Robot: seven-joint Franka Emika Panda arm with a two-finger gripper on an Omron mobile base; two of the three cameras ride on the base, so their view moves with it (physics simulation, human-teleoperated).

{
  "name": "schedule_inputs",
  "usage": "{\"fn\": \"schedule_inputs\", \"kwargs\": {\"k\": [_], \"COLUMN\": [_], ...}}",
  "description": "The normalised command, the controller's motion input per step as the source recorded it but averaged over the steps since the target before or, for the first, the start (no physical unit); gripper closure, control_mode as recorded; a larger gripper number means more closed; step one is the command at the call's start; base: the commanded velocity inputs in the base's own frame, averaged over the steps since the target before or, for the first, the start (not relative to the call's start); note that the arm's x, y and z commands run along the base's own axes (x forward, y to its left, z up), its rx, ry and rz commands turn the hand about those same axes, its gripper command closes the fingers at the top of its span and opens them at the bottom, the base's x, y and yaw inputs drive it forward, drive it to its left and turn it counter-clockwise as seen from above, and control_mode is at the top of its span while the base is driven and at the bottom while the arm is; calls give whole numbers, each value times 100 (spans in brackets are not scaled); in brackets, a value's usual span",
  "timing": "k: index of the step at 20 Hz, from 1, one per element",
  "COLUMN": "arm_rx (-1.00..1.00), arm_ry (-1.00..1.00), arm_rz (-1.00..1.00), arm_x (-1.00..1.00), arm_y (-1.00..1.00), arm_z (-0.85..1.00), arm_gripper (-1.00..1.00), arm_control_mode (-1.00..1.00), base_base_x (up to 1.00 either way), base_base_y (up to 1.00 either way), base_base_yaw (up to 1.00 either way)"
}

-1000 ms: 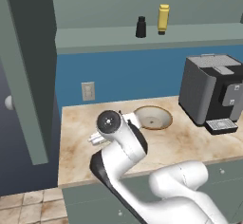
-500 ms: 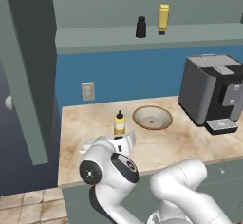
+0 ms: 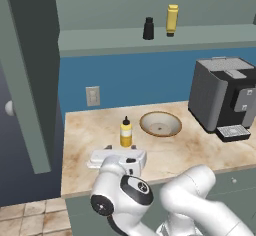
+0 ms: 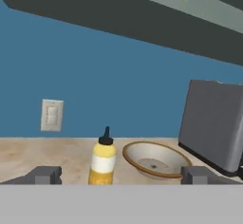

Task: There are various items on the counter. Only move the condiments/shakers into the cabinet.

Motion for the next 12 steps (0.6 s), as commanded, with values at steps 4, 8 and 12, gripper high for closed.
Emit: {"fn": "schedule_inputs", "kwargs": {"k": [4,8,12], "arm_rx": [20,9,0], "arm_ry": [-4,0,0], "arm_rz": [-7,-4,0], "arm_x": [0,15,36], "arm_y": [-34,-31,-9], "arm_z": [0,0,-5], "arm_gripper": [-100,-100,-100], "arm_control_mode": [-100,-100,-100], "base_base_x": [0,0,0], "base_base_y": [0,0,0], "base_base_yaw": [0,0,0]}}
